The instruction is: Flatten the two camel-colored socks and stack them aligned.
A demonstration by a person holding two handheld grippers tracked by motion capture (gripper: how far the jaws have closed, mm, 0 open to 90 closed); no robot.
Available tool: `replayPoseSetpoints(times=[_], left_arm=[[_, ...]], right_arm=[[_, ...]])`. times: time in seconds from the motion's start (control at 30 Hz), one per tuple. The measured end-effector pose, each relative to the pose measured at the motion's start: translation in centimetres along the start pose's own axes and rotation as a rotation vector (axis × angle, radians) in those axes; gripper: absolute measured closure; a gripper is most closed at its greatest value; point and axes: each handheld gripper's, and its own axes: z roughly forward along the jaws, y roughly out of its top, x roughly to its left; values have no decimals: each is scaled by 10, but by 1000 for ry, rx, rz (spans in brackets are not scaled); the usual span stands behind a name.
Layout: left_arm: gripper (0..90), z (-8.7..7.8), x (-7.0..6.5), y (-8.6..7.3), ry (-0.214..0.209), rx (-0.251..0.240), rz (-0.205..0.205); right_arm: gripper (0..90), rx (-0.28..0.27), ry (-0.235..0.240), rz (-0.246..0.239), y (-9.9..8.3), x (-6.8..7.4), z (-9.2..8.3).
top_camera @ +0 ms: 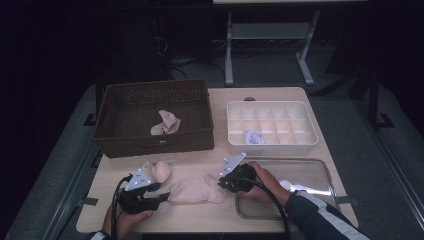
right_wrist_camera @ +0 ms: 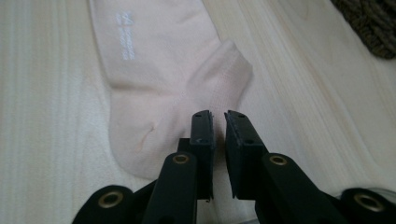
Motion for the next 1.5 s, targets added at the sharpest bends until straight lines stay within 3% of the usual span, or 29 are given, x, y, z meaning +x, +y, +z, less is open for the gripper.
replayPoseSetpoints(times=[0.07,0.1,0.13,0.23,0.3,0.37,0.43,0.47,0.6,0.67,0.9,1.07,1.23,1.27,1.37,1.43,1.5], left_arm=[[510,0,-1,2,-22,-3,32],[619,0,-3,2,-54,-1,55],[661,1,-5,3,-62,3,80],[723,6,-7,4,-78,36,102],[725,6,-7,4,-62,42,117],[698,1,-5,4,-43,11,107],[629,-6,1,5,16,-18,83],[584,-10,4,5,55,-30,66],[468,-22,18,2,129,-99,-25],[403,-22,25,1,117,-123,-61],[376,3,45,8,100,-71,-112],[390,19,64,4,122,-21,-201],[391,24,64,5,153,5,-175],[434,25,62,5,146,11,-161],[613,31,56,8,73,0,-158],[652,38,52,13,75,2,-121],[679,48,49,20,31,0,-113]], right_arm=[[806,15,-2,-13,-1,-1,3],[807,22,-9,-17,-1,0,3],[807,25,-19,-21,-1,0,3],[808,36,-41,-18,-1,-1,3],[801,45,-73,-23,-2,-4,2],[797,37,-90,-6,-2,-7,1],[786,7,-107,14,-1,-8,-1],[786,-14,-110,24,0,-8,-3],[792,-66,-90,37,4,-6,-7],[788,-71,-78,15,4,-5,-6],[783,-76,-52,16,8,-1,0],[773,-73,-39,2,9,3,4],[760,-75,-25,-15,10,6,6],[760,-77,-21,-14,10,5,6],[764,-84,-16,-7,9,4,7],[769,-87,-27,-17,10,2,6],[772,-93,-27,6,11,1,5]])
